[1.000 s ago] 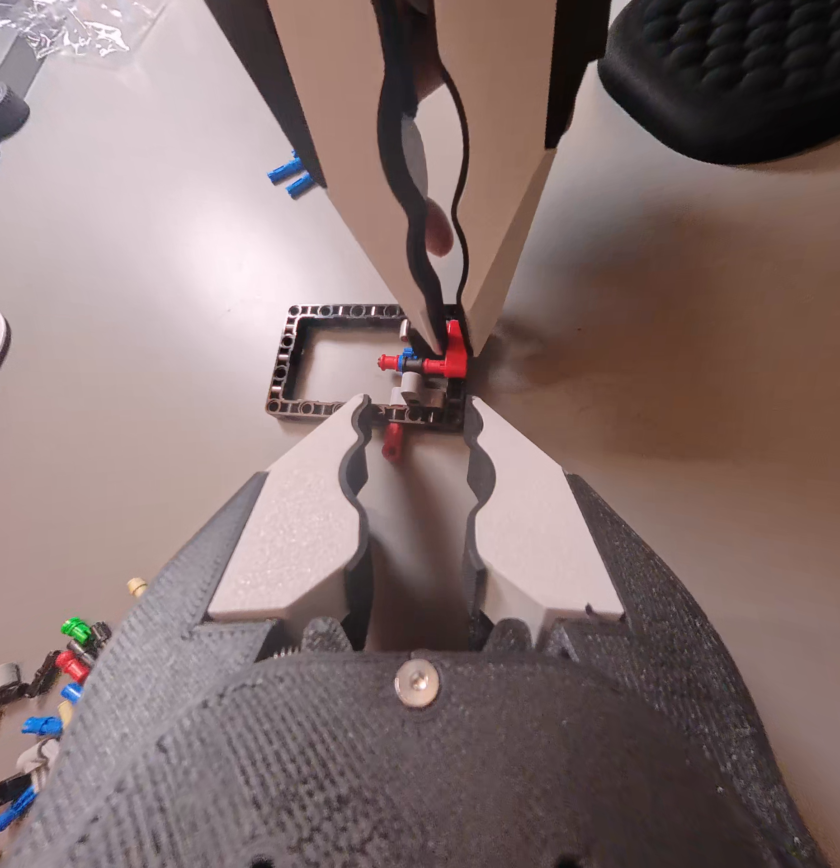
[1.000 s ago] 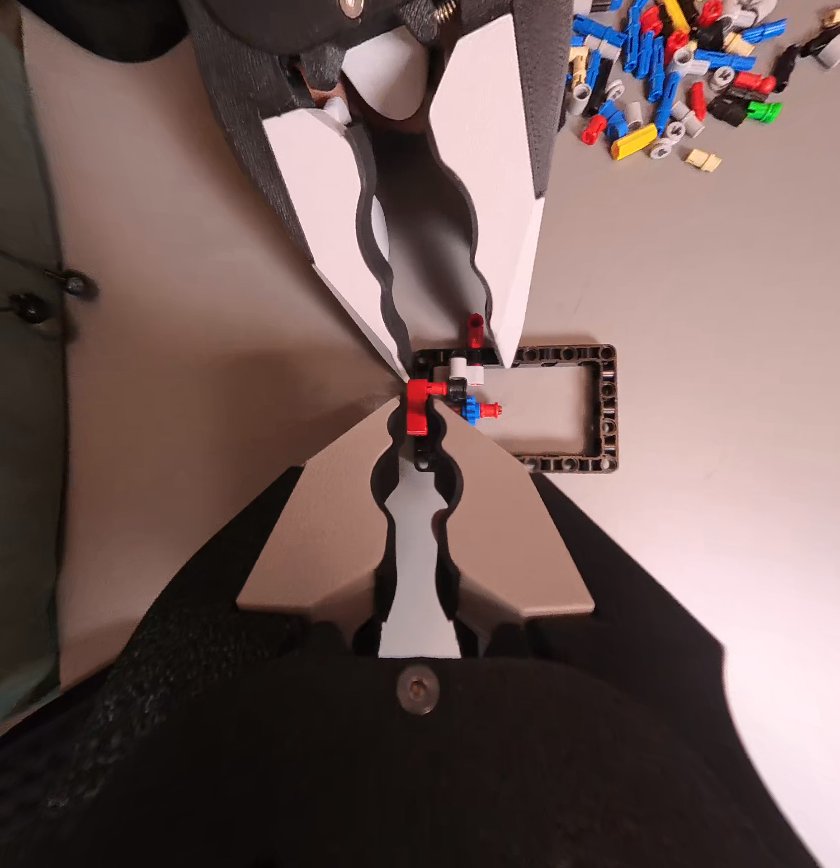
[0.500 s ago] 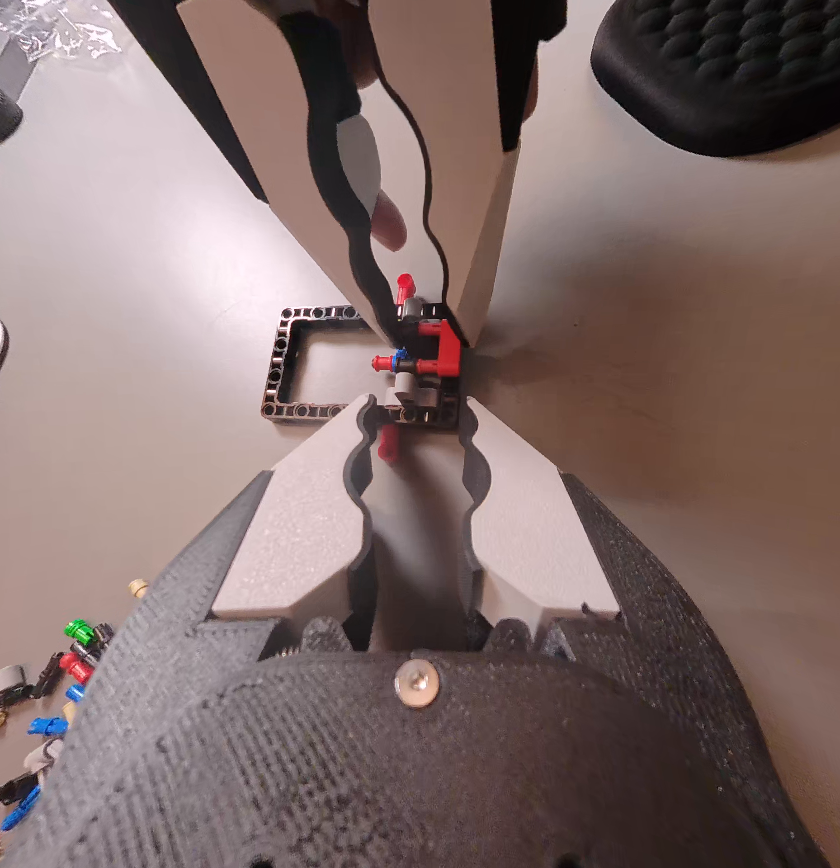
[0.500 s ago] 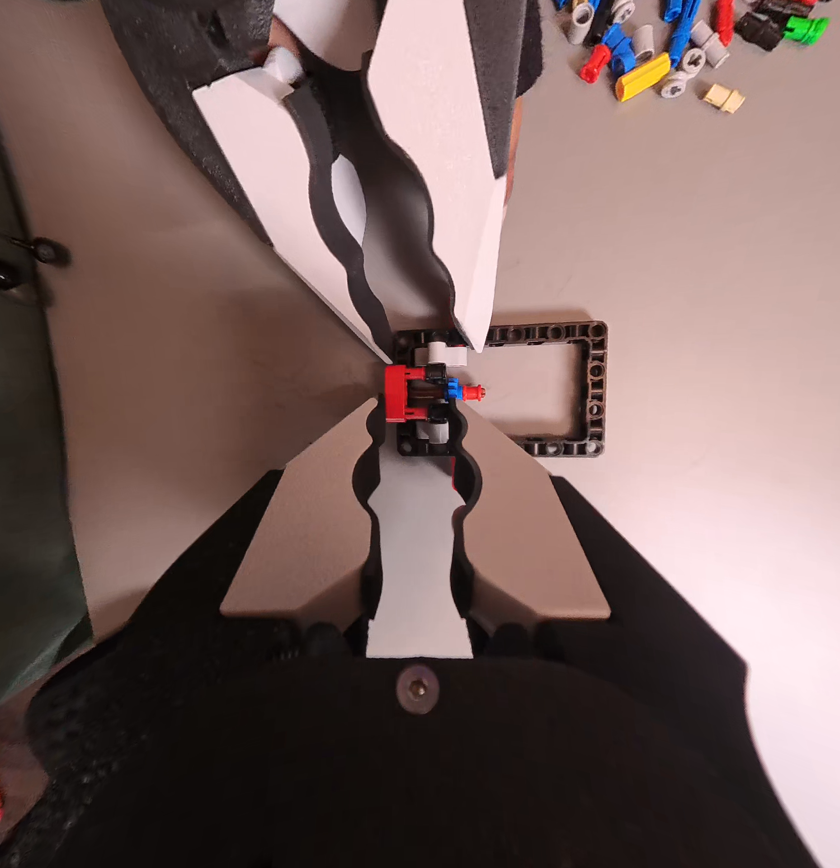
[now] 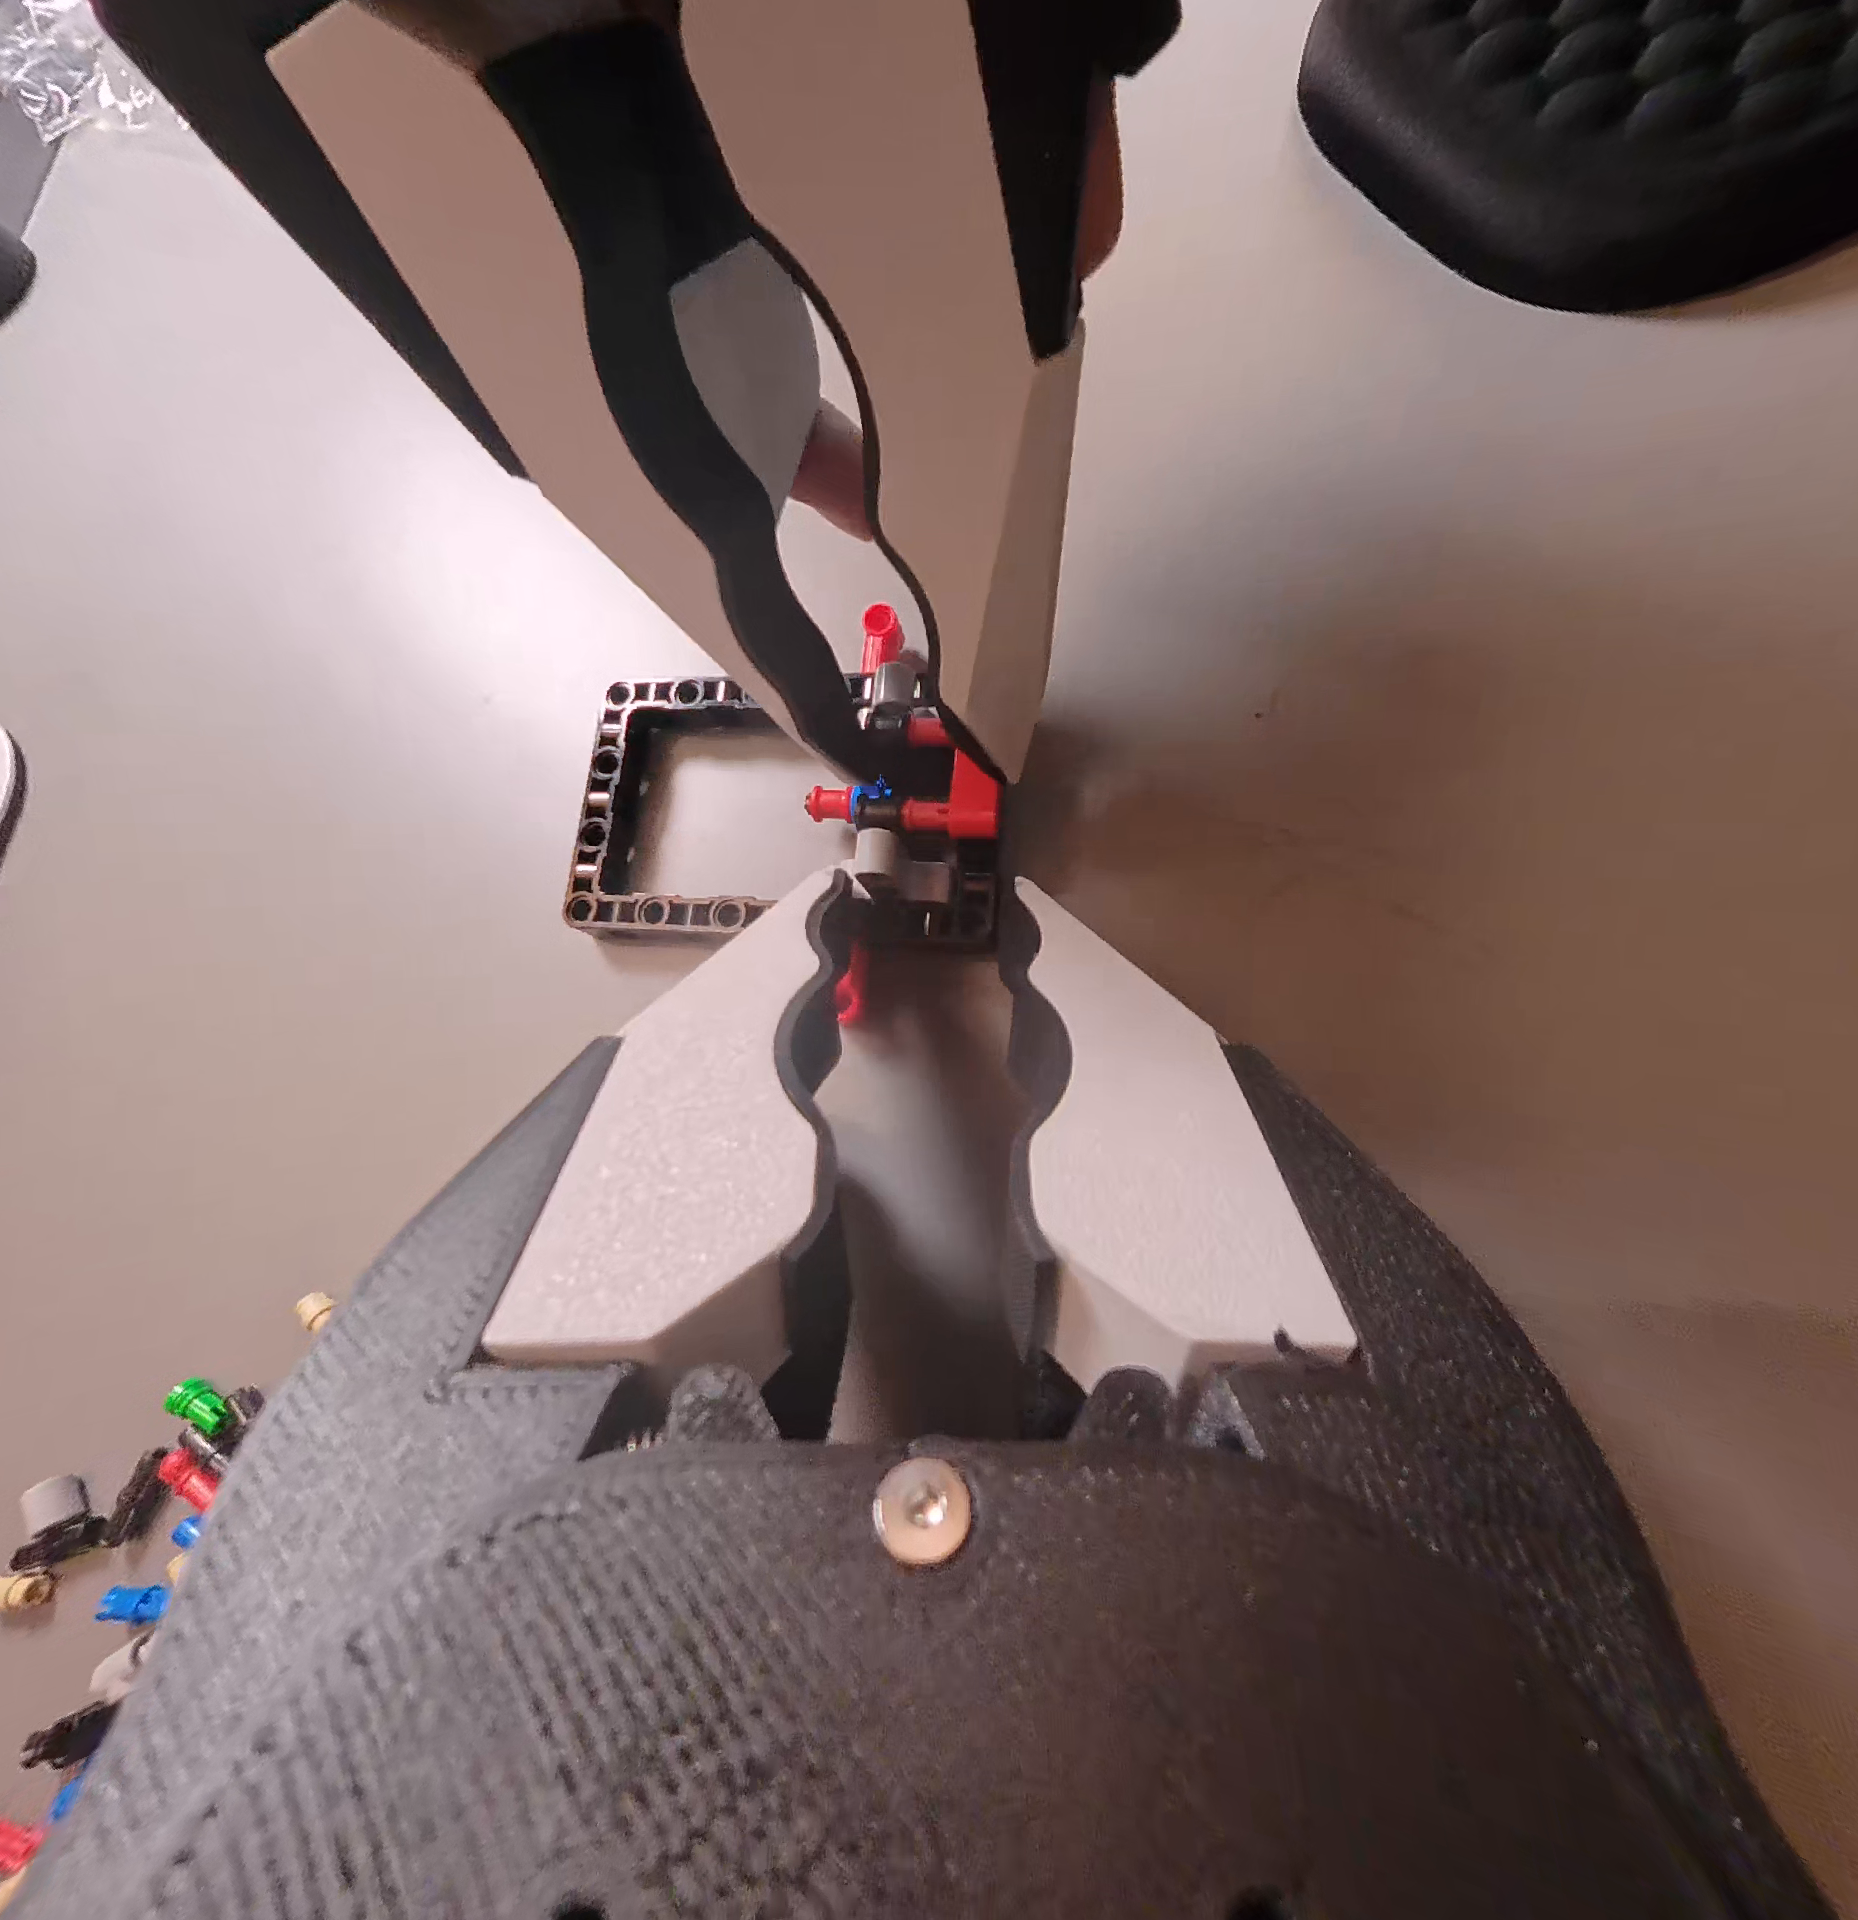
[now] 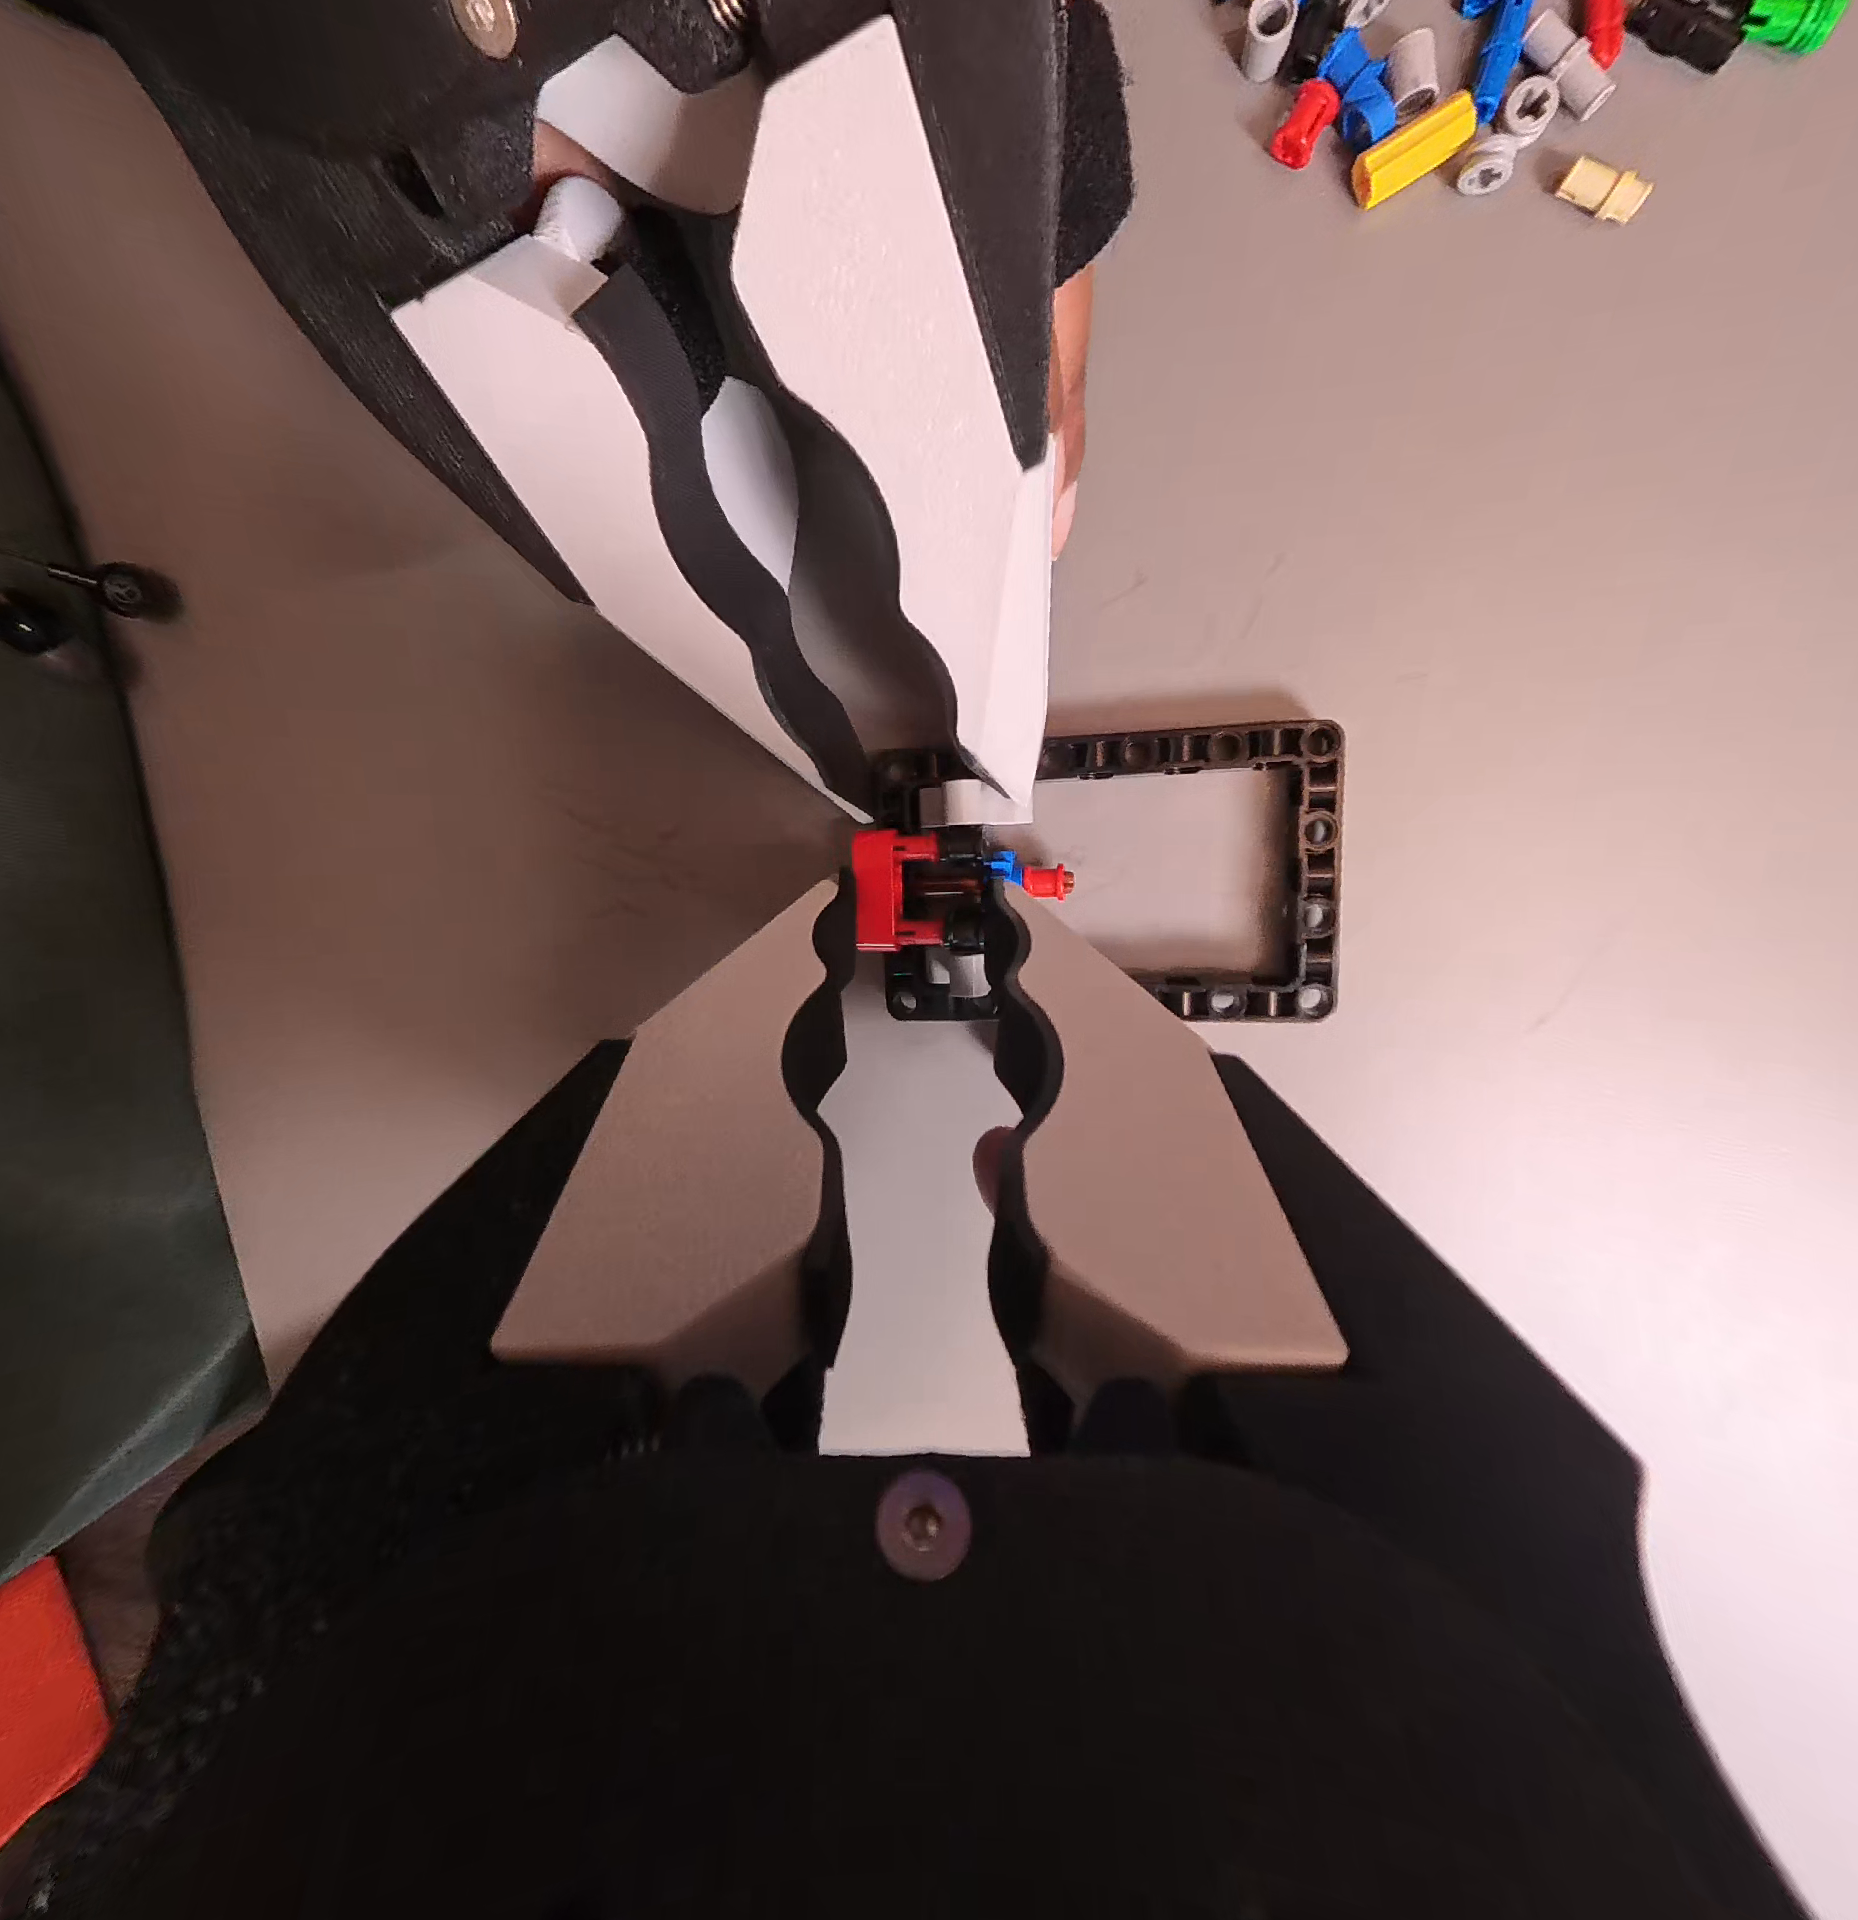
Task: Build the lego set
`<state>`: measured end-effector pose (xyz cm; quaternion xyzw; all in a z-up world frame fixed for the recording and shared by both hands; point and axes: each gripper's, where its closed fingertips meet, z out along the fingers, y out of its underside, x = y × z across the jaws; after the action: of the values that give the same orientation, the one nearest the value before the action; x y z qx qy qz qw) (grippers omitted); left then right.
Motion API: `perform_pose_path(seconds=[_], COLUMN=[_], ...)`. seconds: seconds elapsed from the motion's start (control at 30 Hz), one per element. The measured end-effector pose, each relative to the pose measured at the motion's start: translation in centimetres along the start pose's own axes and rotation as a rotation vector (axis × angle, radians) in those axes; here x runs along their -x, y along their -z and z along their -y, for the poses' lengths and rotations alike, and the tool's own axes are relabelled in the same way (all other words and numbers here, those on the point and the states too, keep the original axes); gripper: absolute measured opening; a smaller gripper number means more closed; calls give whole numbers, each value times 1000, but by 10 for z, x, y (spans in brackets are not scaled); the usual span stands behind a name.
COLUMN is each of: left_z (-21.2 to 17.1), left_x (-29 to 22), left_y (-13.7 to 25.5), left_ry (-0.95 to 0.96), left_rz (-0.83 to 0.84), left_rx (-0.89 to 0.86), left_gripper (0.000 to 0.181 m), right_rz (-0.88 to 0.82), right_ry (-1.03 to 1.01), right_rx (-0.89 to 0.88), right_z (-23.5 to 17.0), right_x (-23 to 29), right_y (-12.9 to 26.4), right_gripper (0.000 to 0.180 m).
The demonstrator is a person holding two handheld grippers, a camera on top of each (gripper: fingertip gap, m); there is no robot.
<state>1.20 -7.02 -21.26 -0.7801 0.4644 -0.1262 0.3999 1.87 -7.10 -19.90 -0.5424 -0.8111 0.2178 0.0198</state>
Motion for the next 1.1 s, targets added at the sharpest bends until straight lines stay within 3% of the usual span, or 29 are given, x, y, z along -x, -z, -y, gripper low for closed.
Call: perform_pose_path(seconds=[0.1, 0.23, 0.37, 0.57, 0.7, 0.87, 1.1], left_z=[0, 1, 2, 2, 3, 3, 12], left_x=[0, 2, 1, 2, 0, 1, 4], left_y=[0, 1, 1, 1, 1, 1, 1], left_ry=[21, 46, 40, 26, 32, 45, 55], left_rz=[-21, -26, -23, -13, -28, -40, -66], left_rx=[-12, -22, -13, -17, -25, -23, -46], left_gripper=[27, 25, 24, 24, 24, 25, 39], right_rz=[3, 6, -21, -104, -114, -102, -106], right_ry=[12, 31, 47, 85, 51, 37, 22], right_rx=[-13, -33, -42, -69, -72, -88, -106], right_z=[0, 1, 2, 3, -2, -2, -5], right_x=[1, 5, 4, -3, -6, -7, -7], right_y=[0, -2, 0, 10, 1, 0, 5], right_gripper=[21, 4, 5, 35, 25, 24, 35])
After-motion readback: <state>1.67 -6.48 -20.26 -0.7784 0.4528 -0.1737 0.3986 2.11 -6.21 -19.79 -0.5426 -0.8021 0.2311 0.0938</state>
